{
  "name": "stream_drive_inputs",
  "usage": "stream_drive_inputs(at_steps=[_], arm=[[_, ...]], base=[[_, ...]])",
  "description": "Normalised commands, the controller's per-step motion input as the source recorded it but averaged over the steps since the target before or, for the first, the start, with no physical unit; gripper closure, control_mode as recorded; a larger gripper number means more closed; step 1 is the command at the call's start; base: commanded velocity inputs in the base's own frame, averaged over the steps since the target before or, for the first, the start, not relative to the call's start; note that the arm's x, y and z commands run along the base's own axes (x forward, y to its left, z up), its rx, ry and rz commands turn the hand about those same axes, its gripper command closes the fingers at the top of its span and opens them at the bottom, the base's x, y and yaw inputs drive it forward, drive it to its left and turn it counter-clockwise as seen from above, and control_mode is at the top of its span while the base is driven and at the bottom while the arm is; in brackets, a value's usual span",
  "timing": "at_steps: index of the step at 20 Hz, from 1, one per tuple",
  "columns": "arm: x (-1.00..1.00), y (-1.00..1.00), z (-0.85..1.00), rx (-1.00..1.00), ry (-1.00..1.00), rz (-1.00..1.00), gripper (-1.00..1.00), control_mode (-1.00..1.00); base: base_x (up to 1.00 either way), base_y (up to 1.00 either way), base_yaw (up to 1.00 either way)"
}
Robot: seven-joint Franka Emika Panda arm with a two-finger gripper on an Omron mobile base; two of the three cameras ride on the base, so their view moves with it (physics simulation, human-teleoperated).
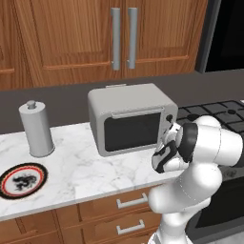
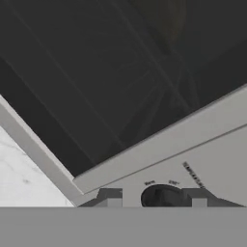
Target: Pull the toaster oven rack outwards. Pick up the baguette from the plate and place it on the toaster oven rack. Close the toaster oven door fully and set the temperature to the lowest setting.
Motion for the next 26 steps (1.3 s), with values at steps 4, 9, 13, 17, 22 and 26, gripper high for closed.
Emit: stream_drive_inputs(at_steps=[4, 9, 13, 17, 22, 26], arm=[[0.00, 1.00, -0.86, -0.07, 0.01, 0.13, 1.00, -1.00], [0.00, 1.00, -0.99, -0.04, 0.05, 0.12, 1.00, -1.00], [0.00, 1.00, -1.00, -0.03, 0.05, 0.13, 1.00, -1.00], [0.00, 1.00, -1.00, -0.02, 0.06, 0.13, 1.00, -1.00], [0.00, 1.00, -1.00, -0.01, 0.07, 0.14, 1.00, -1.00], [0.00, 1.00, -1.00, 0.00, 0.10, 0.13, 1.00, -1.00]], base=[[0.00, 0.00, 0.00], [0.00, 0.00, 0.00], [0.00, 0.00, 0.00], [0.00, 0.00, 0.00], [0.00, 0.00, 0.00], [0.00, 0.00, 0.00]])
